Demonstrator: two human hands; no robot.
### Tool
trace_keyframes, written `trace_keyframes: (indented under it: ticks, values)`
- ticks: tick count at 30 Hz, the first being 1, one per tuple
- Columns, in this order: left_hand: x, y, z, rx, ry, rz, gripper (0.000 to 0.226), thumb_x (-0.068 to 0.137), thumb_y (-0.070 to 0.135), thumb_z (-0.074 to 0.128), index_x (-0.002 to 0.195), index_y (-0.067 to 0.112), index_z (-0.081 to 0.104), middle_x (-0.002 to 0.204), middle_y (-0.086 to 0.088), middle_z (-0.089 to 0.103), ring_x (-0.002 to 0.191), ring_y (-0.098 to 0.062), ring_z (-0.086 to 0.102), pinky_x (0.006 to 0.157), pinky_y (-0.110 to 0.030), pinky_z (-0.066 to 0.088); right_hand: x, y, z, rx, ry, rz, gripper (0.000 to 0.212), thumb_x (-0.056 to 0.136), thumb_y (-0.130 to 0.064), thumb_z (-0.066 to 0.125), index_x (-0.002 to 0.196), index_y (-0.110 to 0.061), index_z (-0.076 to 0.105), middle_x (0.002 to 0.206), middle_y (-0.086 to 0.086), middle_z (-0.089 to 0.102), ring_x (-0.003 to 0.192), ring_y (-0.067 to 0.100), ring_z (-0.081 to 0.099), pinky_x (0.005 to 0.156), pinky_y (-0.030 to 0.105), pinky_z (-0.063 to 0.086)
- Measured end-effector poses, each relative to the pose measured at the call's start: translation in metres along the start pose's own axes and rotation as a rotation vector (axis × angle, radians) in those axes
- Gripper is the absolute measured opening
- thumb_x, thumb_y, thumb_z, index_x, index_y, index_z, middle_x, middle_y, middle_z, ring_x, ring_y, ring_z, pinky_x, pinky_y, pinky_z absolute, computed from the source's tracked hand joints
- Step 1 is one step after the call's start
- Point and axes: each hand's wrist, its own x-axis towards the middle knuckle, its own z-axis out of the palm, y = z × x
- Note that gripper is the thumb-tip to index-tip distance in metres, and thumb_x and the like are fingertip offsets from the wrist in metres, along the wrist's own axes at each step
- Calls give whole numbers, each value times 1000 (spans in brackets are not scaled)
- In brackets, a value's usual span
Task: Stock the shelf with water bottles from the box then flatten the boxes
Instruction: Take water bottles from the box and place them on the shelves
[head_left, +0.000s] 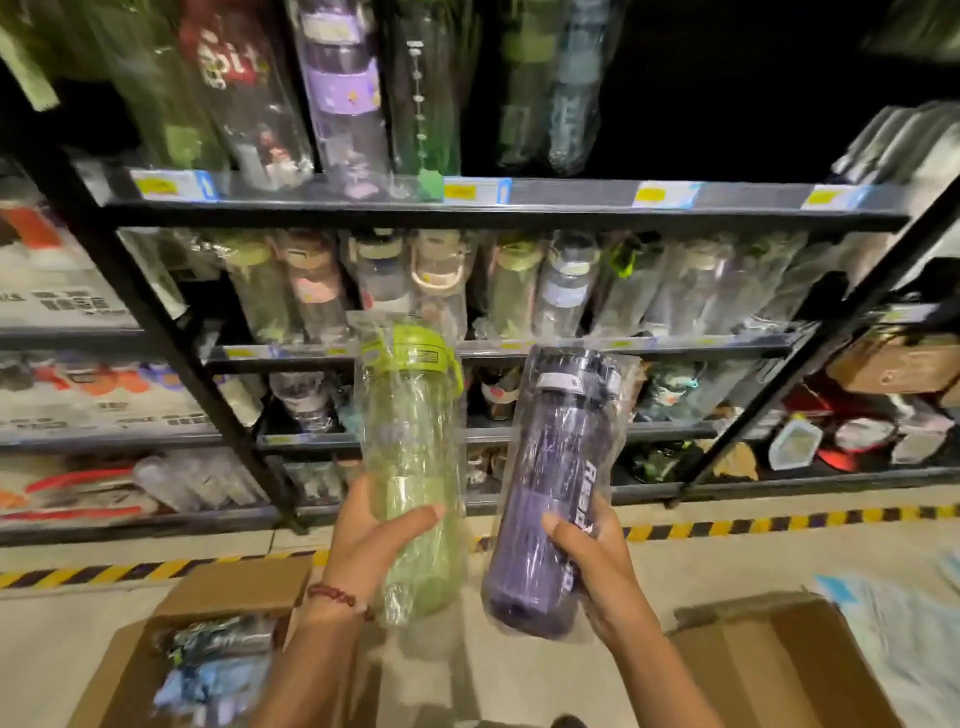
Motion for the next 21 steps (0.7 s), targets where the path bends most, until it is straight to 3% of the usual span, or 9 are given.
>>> trace_keyframes:
  ticks: [3, 5, 7, 9, 11, 15, 18, 21]
  values:
    - [15, 16, 64, 7, -59, 23, 92, 49, 39, 86, 129, 22, 45, 118, 10, 56, 110, -9, 55, 84, -21, 44, 17, -24, -57, -8, 43, -66, 56, 62, -17, 69, 116, -21, 57, 97, -1, 73, 87, 18, 70, 69, 30, 56]
    - [21, 24, 109, 2, -59, 41, 66, 65, 18, 85, 116, 25, 44, 98, 20, 53, 86, 12, 55, 65, -5, 41, 28, -40, -93, -8, 70, -90, 52, 62, -18, 69, 112, -24, 57, 94, -3, 73, 85, 16, 70, 67, 28, 56]
    - [18, 35, 149, -9, -88, 41, 58, 75, 5, 76, 111, 28, 36, 88, 27, 41, 71, 17, 47, 57, -2, 36, 36, -53, -125, -8, 86, -112, 50, 63, -18, 68, 111, -24, 57, 92, -3, 73, 83, 15, 70, 65, 27, 55]
    - [24, 39, 180, -2, -124, 54, 53, 73, 10, 79, 107, 29, 43, 91, 28, 43, 87, 3, 51, 67, -9, 38, 43, -66, -153, -5, 96, -125, 51, 62, -19, 69, 111, -24, 57, 91, -4, 73, 83, 15, 71, 64, 25, 55]
    - [33, 48, 207, 2, -122, 63, 52, 62, 20, 86, 97, 34, 50, 96, 21, 56, 100, -5, 59, 65, -11, 42, 51, -77, -175, 1, 103, -141, 56, 60, -20, 72, 113, -23, 57, 94, -3, 73, 84, 16, 71, 64, 25, 55]
    - [51, 68, 243, 6, -130, 96, 63, 53, 29, 86, 106, 32, 54, 101, 11, 64, 94, 0, 63, 67, -14, 48, 73, -97, -202, 28, 108, -164, 55, 62, -17, 69, 115, -22, 56, 95, -2, 72, 84, 15, 71, 63, 23, 55]
    - [74, 87, 260, 34, -141, 146, 63, 50, 31, 86, 105, 29, 55, 101, 9, 65, 83, 7, 63, 68, -15, 48, 97, -118, -211, 15, 86, -193, 63, 54, -27, 76, 114, -22, 57, 96, -1, 72, 84, 15, 71, 64, 24, 55]
    - [103, 109, 271, 85, -124, 187, 86, 40, 47, 84, 118, 26, 53, 112, 8, 63, 100, -3, 61, 86, -31, 51, 126, -142, -216, 16, 69, -222, 61, 58, -23, 74, 116, -21, 56, 96, -2, 72, 84, 13, 71, 64, 23, 55]
